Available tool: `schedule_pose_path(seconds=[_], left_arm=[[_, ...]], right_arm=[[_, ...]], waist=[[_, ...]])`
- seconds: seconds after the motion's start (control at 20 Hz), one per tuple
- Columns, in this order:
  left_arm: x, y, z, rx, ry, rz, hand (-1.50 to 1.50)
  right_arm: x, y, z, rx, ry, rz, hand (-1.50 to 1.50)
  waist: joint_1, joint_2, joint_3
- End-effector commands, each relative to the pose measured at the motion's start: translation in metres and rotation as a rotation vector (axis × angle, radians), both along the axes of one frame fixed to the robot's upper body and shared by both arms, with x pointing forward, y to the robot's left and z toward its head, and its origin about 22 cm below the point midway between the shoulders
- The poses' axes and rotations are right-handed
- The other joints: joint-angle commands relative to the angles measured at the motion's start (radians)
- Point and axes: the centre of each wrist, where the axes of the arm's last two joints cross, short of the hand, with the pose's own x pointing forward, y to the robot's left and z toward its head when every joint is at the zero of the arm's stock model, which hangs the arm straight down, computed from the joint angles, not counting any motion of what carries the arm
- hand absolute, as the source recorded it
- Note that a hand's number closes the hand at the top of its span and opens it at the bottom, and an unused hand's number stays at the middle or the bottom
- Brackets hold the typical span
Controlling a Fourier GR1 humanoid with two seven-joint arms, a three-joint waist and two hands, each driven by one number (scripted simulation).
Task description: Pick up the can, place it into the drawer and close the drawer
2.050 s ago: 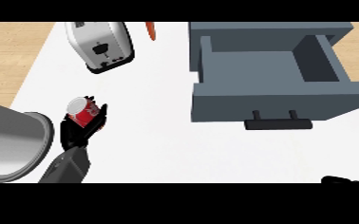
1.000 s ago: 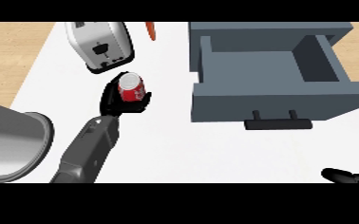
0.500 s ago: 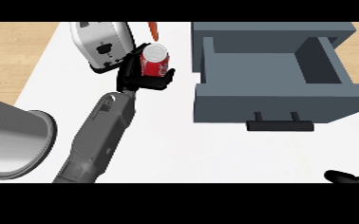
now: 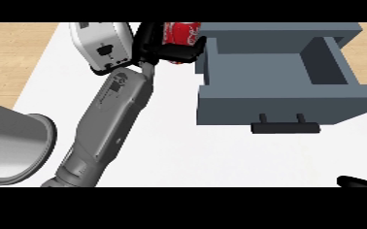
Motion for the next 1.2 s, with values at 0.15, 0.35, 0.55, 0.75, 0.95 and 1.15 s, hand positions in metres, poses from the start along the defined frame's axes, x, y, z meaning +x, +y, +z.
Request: schedule_pose_path(seconds=[0.15,0.35,0.55,0.75,0.95,1.15], left_arm=[[-0.004,-0.044,0.071,0.053,-0.009,-0.024,1.5],[0.001,-0.069,0.097,0.073,-0.006,-0.041,1.5],[0.01,-0.074,0.112,0.083,0.01,-0.038,1.5],[0.013,-0.091,0.137,0.125,0.022,-0.034,1.5],[0.017,-0.105,0.146,0.144,0.024,-0.01,1.5],[0.017,-0.109,0.13,0.165,0.039,0.009,1.5]], right_arm=[[0.003,-0.001,0.003,-0.014,0.005,-0.011,-1.5],[0.015,0.007,0.015,0.011,-0.013,0.01,-1.5],[0.014,0.011,-0.005,-0.001,-0.007,-0.001,-1.5],[0.013,-0.003,0.017,-0.006,-0.02,-0.015,-1.5],[0.005,0.004,0.008,-0.001,-0.017,0.02,-1.5],[0.014,-0.005,0.016,-0.004,-0.036,0.034,-1.5]], waist=[[-0.007,0.003,0.0],[-0.015,0.006,0.0],[-0.014,0.007,0.0],[-0.023,0.009,0.0],[-0.053,0.014,0.001],[-0.067,0.014,0.002]])
